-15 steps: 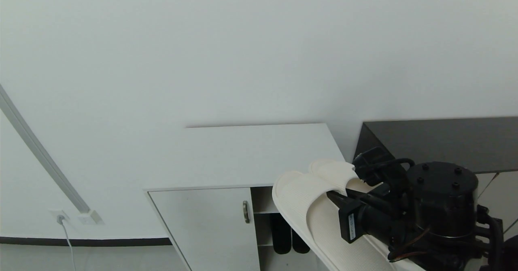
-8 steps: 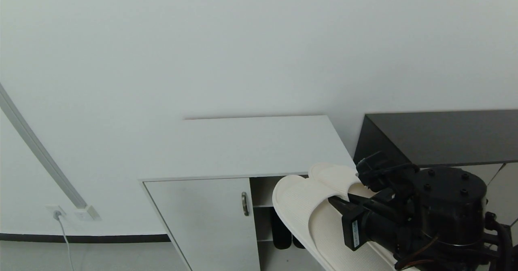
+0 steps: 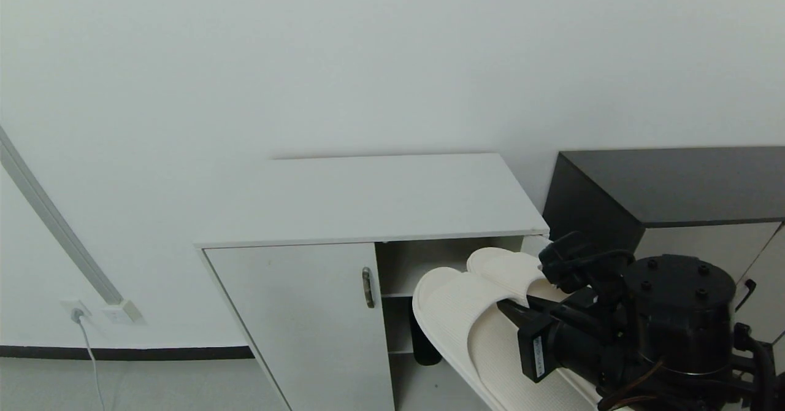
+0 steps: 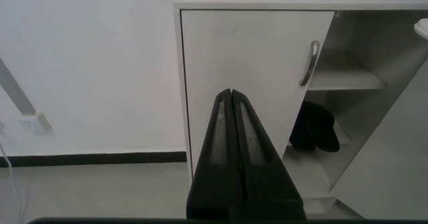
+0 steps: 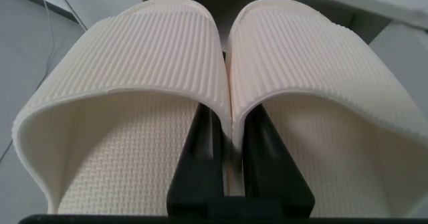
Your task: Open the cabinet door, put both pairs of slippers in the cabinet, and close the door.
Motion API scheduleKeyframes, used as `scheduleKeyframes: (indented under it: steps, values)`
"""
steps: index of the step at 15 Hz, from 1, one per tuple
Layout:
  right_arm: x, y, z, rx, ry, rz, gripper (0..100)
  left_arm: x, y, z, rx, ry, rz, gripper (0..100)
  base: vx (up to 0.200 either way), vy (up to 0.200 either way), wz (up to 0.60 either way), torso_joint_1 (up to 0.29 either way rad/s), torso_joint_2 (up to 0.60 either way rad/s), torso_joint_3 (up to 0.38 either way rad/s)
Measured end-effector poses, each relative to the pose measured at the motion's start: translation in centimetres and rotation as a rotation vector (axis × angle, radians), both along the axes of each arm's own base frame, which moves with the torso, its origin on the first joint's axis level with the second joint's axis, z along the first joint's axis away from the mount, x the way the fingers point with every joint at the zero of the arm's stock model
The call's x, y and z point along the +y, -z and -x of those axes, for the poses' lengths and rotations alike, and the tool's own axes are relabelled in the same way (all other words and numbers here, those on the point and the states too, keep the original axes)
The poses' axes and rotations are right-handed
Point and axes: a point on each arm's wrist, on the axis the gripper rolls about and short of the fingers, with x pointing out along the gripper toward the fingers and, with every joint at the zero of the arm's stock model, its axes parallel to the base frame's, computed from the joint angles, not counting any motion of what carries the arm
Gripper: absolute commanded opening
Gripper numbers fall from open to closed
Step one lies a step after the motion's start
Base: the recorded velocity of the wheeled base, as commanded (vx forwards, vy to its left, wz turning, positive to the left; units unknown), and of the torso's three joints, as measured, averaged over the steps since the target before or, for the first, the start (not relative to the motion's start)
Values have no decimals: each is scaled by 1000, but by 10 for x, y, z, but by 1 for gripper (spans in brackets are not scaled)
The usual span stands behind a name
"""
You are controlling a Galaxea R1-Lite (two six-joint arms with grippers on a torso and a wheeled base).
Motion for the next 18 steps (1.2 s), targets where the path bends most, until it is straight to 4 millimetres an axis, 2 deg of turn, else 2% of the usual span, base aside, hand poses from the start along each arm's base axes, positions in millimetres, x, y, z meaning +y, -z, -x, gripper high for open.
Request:
scheduleKeyframes:
  steps: [10,18]
  values:
    - [1,1,0,4,-4,4,0,0,0,0,0,0,0,0,0,0,0,-197,520,323]
    - [2,4,-1,11,-6,11,0,0,0,0,0,0,0,0,0,0,0,-129,465,337]
